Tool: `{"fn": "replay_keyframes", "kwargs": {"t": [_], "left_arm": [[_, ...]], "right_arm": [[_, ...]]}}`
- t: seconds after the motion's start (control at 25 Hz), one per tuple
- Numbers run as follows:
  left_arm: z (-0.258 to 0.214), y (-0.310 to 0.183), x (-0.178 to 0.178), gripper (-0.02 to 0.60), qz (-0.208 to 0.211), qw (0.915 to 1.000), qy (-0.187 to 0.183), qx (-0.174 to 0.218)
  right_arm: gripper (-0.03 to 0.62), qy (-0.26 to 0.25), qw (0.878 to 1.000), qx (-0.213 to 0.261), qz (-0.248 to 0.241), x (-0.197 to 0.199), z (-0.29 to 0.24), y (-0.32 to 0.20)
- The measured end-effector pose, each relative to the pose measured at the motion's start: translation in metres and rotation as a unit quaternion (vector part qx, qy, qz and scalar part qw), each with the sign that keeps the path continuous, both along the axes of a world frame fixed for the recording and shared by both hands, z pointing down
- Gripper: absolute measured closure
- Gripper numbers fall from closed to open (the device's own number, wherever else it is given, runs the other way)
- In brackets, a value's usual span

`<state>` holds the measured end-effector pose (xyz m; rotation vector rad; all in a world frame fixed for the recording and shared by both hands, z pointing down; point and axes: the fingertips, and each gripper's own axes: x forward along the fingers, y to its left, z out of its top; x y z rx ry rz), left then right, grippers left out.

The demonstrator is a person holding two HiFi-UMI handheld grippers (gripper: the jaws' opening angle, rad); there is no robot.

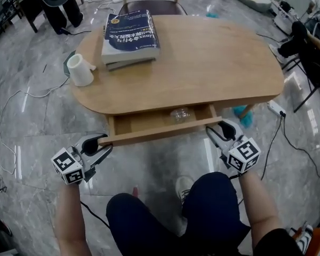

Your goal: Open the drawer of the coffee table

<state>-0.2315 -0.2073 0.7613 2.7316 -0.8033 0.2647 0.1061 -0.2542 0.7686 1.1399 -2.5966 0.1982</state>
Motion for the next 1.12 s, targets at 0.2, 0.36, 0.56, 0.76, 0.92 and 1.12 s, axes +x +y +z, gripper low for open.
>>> {"fn": "replay_keyframes", "kwargs": {"t": [0.2,0.36,0.56,0.76,0.92,1.12], "left_arm": [[0.002,0.010,0.001,0.440,-0.020,0.9996,0.003,0.021],[-0.003,0.026,0.004,0.428,-0.055,0.9980,0.003,0.031],[-0.004,0.046,0.002,0.417,-0.077,0.9961,0.012,0.042],[-0.004,0.065,0.004,0.414,-0.076,0.9960,0.009,0.045],[-0.003,0.076,0.005,0.414,-0.076,0.9960,0.008,0.047],[0.002,0.089,0.007,0.413,-0.076,0.9963,0.008,0.039]], "right_arm": [[0.413,0.010,1.000,0.004,0.010,0.001,0.000,0.009],[0.413,0.014,1.000,-0.003,0.012,0.004,0.000,0.027],[0.413,0.014,1.000,-0.009,0.009,0.005,-0.002,0.050],[0.413,0.015,1.000,-0.014,0.010,0.008,-0.001,0.070],[0.413,0.014,1.000,-0.017,0.013,0.009,-0.001,0.082],[0.413,0.024,0.999,-0.025,0.013,0.012,0.006,0.095]]}}
